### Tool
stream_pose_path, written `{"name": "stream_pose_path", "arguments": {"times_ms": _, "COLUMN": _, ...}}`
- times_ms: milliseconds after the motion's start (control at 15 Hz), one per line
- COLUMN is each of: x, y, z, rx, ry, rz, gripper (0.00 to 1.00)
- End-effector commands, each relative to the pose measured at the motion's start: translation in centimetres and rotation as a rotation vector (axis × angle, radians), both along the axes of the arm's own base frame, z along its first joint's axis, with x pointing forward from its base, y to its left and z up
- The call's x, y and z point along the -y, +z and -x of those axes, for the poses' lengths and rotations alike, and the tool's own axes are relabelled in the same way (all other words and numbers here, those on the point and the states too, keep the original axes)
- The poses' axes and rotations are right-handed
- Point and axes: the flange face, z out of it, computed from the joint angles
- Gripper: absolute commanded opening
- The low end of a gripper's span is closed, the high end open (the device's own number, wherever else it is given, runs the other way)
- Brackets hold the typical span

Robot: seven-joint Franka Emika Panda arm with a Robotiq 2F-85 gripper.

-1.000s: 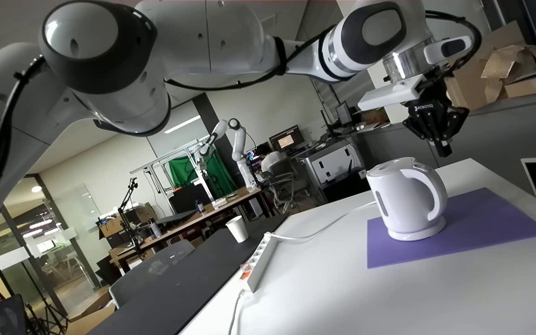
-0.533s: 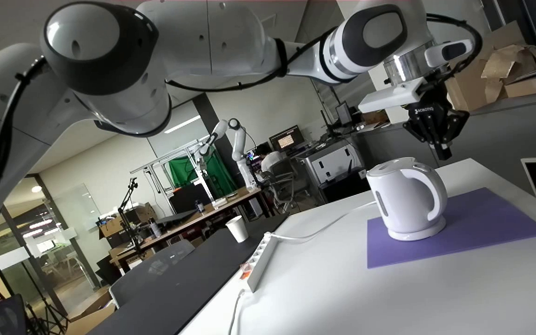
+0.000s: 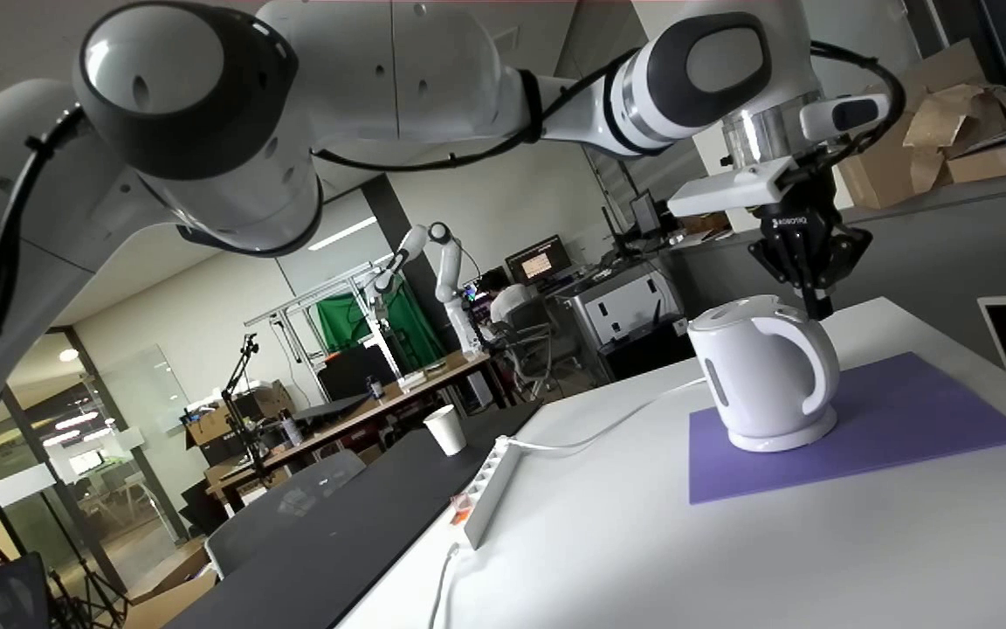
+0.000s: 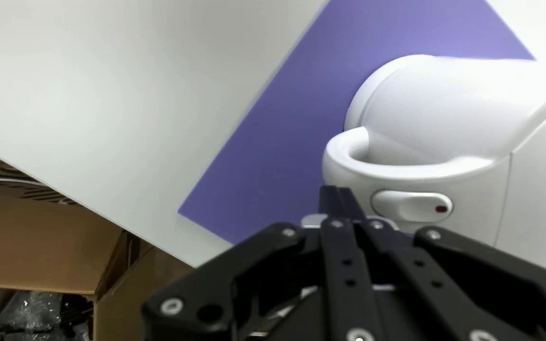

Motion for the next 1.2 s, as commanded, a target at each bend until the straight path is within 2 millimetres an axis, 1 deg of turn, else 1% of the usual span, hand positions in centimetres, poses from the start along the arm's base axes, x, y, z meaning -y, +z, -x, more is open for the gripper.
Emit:
{"name": "stream_pose_path", "arguments": {"times_ms": 0, "x": 0.04, "y": 0.38, "z": 0.29, "rx": 0.025, "ry": -0.005, "rz": -0.057, "gripper": 0.00}}
{"name": "stream_pose_path", "arguments": {"times_ms": 267, "x": -0.09, "y": 0.49, "z": 0.15, "rx": 0.064, "ry": 0.001, "rz": -0.082, "gripper": 0.00}}
{"name": "stream_pose_path", "arguments": {"times_ms": 800, "x": -0.60, "y": 0.68, "z": -0.26, "rx": 0.093, "ry": 0.035, "rz": -0.074, "gripper": 0.00}}
{"name": "stream_pose_path", "arguments": {"times_ms": 1133, "x": -0.65, "y": 0.35, "z": -0.44, "rx": 0.122, "ry": 0.067, "rz": -0.076, "gripper": 0.00}}
